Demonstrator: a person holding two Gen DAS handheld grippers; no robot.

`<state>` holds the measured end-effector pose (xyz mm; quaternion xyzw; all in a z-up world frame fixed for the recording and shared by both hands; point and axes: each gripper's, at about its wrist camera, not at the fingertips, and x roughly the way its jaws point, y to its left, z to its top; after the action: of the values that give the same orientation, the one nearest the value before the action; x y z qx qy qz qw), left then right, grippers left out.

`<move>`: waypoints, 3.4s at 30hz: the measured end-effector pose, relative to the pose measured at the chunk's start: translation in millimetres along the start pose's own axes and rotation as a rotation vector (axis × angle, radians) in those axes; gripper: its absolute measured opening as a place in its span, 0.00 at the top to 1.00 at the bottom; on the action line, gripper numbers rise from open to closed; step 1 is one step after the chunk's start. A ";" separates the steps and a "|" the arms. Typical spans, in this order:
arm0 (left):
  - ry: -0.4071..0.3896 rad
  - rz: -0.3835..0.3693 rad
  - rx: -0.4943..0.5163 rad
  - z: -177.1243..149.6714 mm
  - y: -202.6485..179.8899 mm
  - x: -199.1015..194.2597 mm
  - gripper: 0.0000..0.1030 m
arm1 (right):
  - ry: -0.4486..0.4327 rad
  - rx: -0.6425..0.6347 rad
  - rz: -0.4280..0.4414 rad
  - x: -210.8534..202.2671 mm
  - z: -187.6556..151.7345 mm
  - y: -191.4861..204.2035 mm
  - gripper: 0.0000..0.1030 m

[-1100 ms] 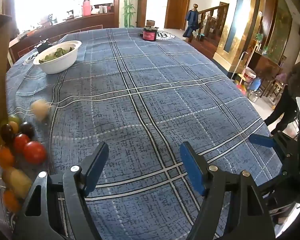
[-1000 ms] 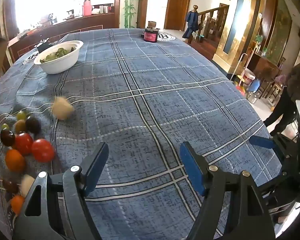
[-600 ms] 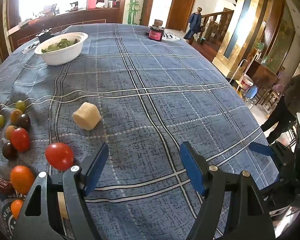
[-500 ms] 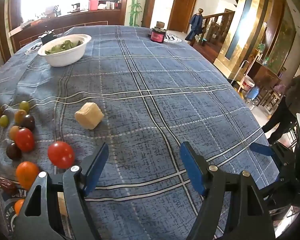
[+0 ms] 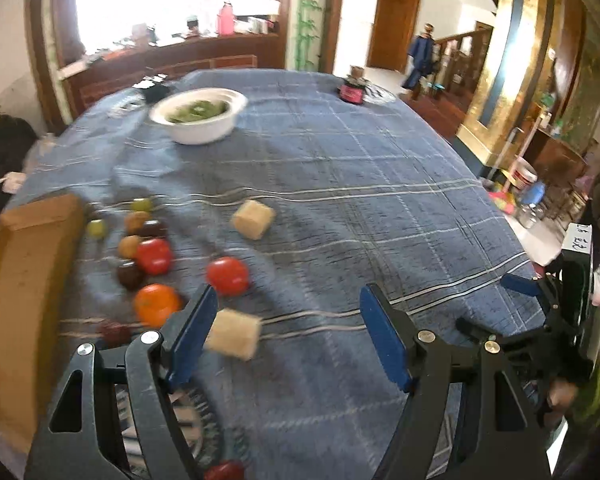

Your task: Organize fruits

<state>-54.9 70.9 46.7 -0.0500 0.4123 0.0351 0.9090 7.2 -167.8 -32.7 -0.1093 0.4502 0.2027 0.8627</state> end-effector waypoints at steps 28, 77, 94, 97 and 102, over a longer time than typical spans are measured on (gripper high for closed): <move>0.022 0.085 -0.057 -41.1 42.1 -44.0 0.29 | -0.345 0.607 0.784 -103.0 59.7 19.1 0.00; 0.091 0.197 -0.099 -67.1 84.3 -47.4 0.29 | 0.003 -0.234 0.079 -72.4 63.0 158.3 0.00; 0.123 0.198 -0.093 -58.5 92.4 -29.0 0.29 | 0.001 -0.341 0.283 -60.8 64.5 178.0 0.07; 0.128 0.185 -0.080 -53.4 89.8 -21.7 0.29 | 0.008 -0.347 0.347 -48.8 69.0 181.2 0.13; 0.144 0.168 -0.068 -45.1 88.0 -6.4 0.29 | 0.043 -0.360 0.485 -24.6 77.0 187.1 0.23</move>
<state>-102.0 152.7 16.5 -0.0483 0.4780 0.1214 0.8686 -32.9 21.9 30.3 -0.1540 0.4381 0.4772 0.7461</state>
